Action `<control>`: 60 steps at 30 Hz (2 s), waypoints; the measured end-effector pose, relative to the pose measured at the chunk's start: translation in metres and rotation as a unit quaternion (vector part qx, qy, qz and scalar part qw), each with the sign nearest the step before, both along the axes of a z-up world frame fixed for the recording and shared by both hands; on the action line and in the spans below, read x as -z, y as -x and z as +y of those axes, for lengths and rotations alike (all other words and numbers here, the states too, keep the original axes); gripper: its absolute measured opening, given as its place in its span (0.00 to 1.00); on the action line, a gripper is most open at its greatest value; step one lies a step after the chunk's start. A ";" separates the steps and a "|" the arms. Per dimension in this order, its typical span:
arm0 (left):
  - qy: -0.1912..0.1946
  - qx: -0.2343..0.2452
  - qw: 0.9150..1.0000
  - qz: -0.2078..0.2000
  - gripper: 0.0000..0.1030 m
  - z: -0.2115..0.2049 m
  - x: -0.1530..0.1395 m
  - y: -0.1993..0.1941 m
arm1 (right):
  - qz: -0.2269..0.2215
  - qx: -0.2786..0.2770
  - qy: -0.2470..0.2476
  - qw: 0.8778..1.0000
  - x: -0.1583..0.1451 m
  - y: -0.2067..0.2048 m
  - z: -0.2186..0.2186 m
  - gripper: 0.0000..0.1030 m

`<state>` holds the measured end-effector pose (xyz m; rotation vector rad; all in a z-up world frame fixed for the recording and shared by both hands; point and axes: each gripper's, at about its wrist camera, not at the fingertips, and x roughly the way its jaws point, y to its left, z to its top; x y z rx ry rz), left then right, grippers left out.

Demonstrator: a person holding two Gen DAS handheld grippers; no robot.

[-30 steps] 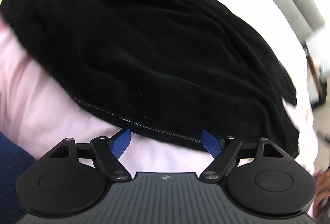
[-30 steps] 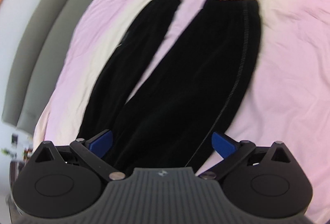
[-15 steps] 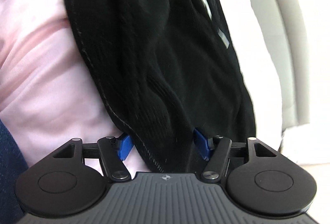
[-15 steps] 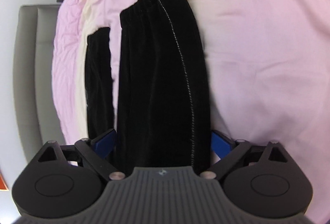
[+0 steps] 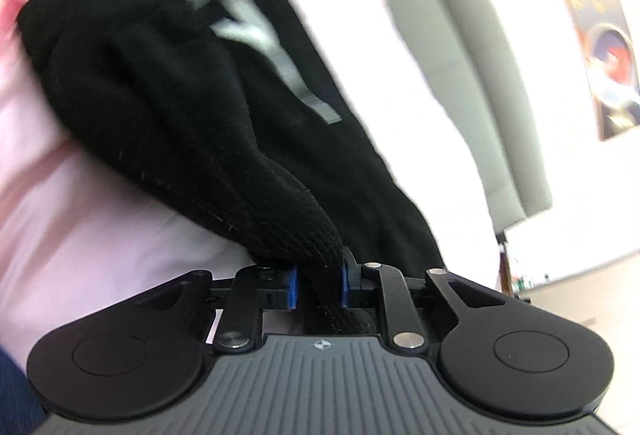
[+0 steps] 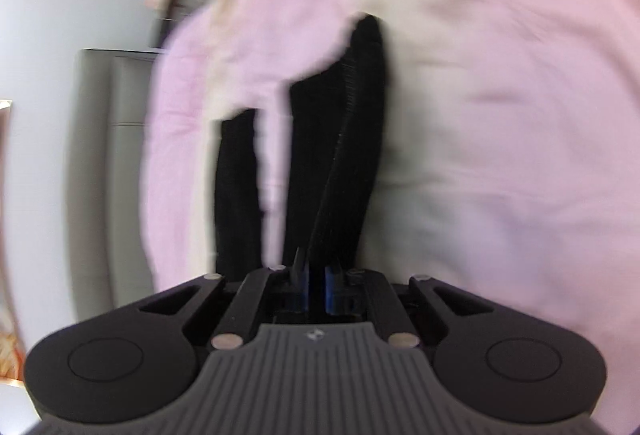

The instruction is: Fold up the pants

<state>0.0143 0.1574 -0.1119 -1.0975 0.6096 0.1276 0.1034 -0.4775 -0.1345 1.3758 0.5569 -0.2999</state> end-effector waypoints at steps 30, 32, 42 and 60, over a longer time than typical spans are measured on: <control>-0.139 0.161 0.975 -0.063 0.20 0.079 -0.048 -0.235 | -0.127 -0.118 0.199 0.965 -0.096 -0.191 0.098 0.02; -0.103 0.161 0.980 -0.056 0.20 0.091 -0.029 -0.245 | -0.107 -0.131 0.213 0.962 -0.089 -0.222 0.111 0.02; 0.076 0.133 0.987 -0.047 0.34 0.137 0.055 -0.268 | -0.003 -0.118 0.268 0.956 -0.045 -0.326 0.145 0.17; -0.200 0.075 0.977 0.019 0.86 0.156 -0.027 -0.224 | 0.035 -0.352 0.409 0.841 -0.019 -0.281 0.297 0.31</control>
